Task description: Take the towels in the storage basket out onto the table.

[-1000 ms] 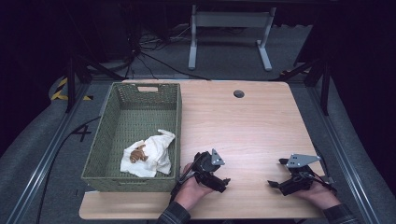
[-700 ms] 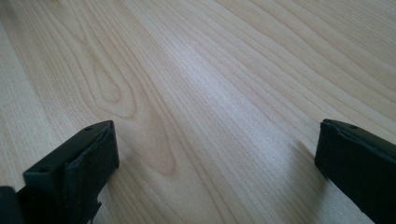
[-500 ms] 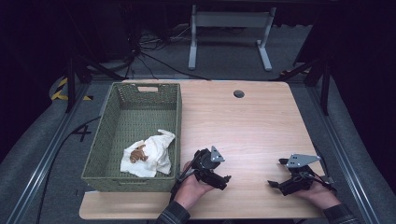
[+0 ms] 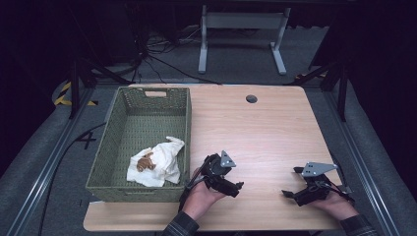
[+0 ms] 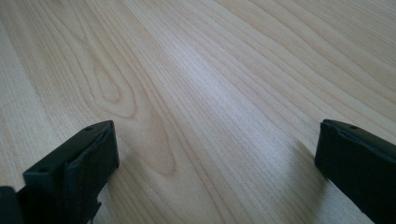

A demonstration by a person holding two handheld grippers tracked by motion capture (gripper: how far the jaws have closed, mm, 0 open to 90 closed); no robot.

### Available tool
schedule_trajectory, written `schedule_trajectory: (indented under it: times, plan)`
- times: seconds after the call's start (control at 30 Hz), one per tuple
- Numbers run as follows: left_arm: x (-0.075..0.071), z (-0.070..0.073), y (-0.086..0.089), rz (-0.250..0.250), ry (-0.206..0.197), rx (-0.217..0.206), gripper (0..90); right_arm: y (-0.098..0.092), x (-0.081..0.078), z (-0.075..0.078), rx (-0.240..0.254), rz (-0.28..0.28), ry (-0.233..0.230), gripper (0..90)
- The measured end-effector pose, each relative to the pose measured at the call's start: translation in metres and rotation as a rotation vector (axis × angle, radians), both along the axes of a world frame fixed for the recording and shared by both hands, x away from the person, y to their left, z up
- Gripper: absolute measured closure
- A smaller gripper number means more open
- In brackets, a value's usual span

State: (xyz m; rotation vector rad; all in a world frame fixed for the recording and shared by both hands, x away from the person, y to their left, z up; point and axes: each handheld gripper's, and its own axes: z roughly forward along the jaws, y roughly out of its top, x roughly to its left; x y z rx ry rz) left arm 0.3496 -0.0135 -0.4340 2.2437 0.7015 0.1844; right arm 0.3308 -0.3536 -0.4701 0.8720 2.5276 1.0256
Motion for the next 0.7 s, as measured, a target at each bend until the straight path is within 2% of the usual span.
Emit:
schedule_trajectory:
  times: [0.33, 0.53, 0.7]
  plan:
    - [0.001, 0.009, 0.002, -0.004, 0.018, -0.021, 6.5, 0.0, 0.0, 0.0, -0.001, 0.001, -0.001, 0.0]
    - [0.002, 0.017, 0.0, -0.009, 0.014, 0.001, 6.5, 0.0, 0.001, 0.0, -0.001, 0.003, 0.001, 0.0]
    - [0.003, 0.023, 0.001, -0.012, 0.015, 0.002, 6.6, 0.0, 0.001, 0.0, -0.001, 0.003, 0.001, 0.0]
